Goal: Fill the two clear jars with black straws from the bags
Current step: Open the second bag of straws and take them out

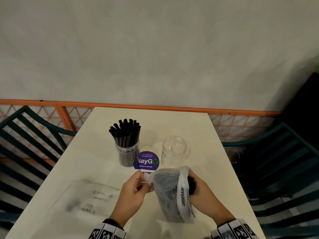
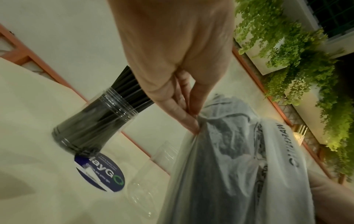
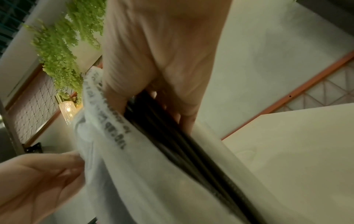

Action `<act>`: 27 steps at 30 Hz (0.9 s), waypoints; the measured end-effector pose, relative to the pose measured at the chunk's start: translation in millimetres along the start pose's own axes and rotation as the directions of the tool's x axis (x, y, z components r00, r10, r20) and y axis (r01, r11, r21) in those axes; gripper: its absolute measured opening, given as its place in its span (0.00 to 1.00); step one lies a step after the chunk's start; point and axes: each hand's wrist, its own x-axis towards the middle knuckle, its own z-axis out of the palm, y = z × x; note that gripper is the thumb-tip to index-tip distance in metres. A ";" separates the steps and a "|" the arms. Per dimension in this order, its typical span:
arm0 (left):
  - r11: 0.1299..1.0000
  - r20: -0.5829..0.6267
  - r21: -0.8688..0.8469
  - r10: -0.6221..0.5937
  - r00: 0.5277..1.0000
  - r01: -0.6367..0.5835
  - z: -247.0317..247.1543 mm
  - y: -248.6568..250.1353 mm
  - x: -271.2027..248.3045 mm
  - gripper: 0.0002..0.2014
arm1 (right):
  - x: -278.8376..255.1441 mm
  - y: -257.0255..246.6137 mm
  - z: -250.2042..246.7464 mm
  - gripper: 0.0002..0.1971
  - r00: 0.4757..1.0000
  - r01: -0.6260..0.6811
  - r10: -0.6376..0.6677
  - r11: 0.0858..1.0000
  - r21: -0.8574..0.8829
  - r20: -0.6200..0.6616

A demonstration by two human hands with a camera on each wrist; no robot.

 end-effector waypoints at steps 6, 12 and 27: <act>0.999 0.217 0.024 0.032 0.976 -0.038 -12.9 14.6 -5.6 0.24 | 1.7 2.7 -6.5 0.15 0.996 0.041 -0.041 0.999 -0.006 -0.078; 0.990 -0.051 -0.134 -0.045 0.998 0.038 3.9 9.8 1.5 0.12 | -4.4 2.7 -5.0 0.26 0.998 -0.029 0.021 0.988 0.153 0.052; 1.000 0.202 0.015 -0.017 0.979 0.014 -6.9 4.0 1.2 0.20 | -5.1 8.5 -3.0 0.16 0.994 0.020 0.002 0.980 0.199 -0.109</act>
